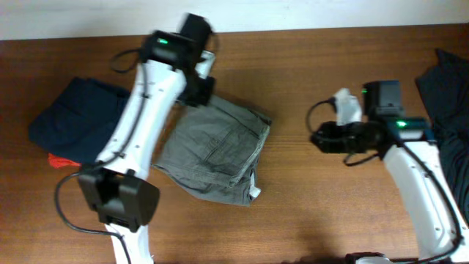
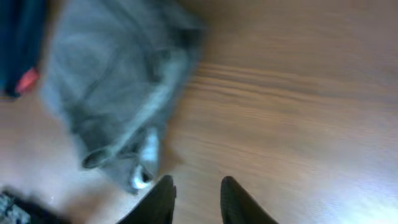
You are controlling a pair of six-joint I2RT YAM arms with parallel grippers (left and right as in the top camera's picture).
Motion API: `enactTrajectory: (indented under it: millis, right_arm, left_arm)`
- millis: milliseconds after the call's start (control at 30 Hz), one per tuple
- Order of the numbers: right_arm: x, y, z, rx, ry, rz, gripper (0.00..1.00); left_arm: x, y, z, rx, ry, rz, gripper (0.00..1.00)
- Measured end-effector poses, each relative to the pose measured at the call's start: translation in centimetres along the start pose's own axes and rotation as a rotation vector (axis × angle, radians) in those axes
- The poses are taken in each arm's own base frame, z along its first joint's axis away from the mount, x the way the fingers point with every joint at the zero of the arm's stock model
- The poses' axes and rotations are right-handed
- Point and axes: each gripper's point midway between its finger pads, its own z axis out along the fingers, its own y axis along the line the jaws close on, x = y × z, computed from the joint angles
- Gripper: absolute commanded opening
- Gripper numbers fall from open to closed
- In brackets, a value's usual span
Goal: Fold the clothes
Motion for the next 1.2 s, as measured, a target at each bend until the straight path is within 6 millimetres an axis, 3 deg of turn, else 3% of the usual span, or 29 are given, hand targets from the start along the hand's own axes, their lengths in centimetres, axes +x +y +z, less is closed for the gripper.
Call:
enactTrajectory:
  millis: [100, 167, 333, 467, 633, 767, 833, 1000, 1067, 1133, 1200]
  right_arm:
    - [0.3, 4.2, 2.7, -0.101, 0.049, -0.123, 0.24]
    - [1.0, 6.5, 4.7, -0.147, 0.091, -0.185, 0.22]
    - [3.2, 12.0, 11.0, -0.29, 0.198, -0.328, 0.23]
    - [5.4, 14.2, 14.9, -0.375, 0.284, -0.321, 0.09]
    - [10.5, 11.5, 17.5, -0.281, 0.547, -0.065, 0.09]
    - [13.5, 9.0, 17.4, -0.178, 0.702, 0.091, 0.09]
    - [13.9, 8.1, 16.8, -0.136, 0.731, 0.127, 0.09]
    - [13.4, 6.0, 16.3, -0.076, 0.724, 0.158, 0.09]
    - [12.9, 5.4, 16.0, -0.07, 0.707, 0.155, 0.09]
    - [12.2, 4.9, 15.4, -0.062, 0.682, 0.152, 0.11]
    - [11.2, 4.2, 14.4, -0.047, 0.642, 0.149, 0.17]
  left_arm:
    - [0.4, 2.9, 1.7, 0.045, 0.034, -0.076, 0.0]
    - [1.1, 3.7, 3.2, 0.098, 0.075, -0.107, 0.0]
    - [3.6, 3.6, 7.9, 0.248, 0.21, -0.129, 0.0]
    - [5.4, 2.9, 11.0, 0.308, 0.29, -0.117, 0.0]
    - [6.3, 2.5, 12.2, 0.329, 0.311, -0.11, 0.01]
    - [6.5, 2.3, 12.4, 0.337, 0.318, -0.107, 0.02]
    - [6.5, 2.3, 12.4, 0.338, 0.315, -0.104, 0.11]
    - [6.6, 2.3, 12.4, 0.343, 0.317, -0.101, 0.13]
    - [6.7, 2.3, 12.3, 0.348, 0.323, -0.106, 0.2]
    - [6.6, 2.7, 12.3, 0.352, 0.318, -0.117, 0.31]
    - [6.1, 3.4, 12.3, 0.361, 0.294, -0.135, 0.49]
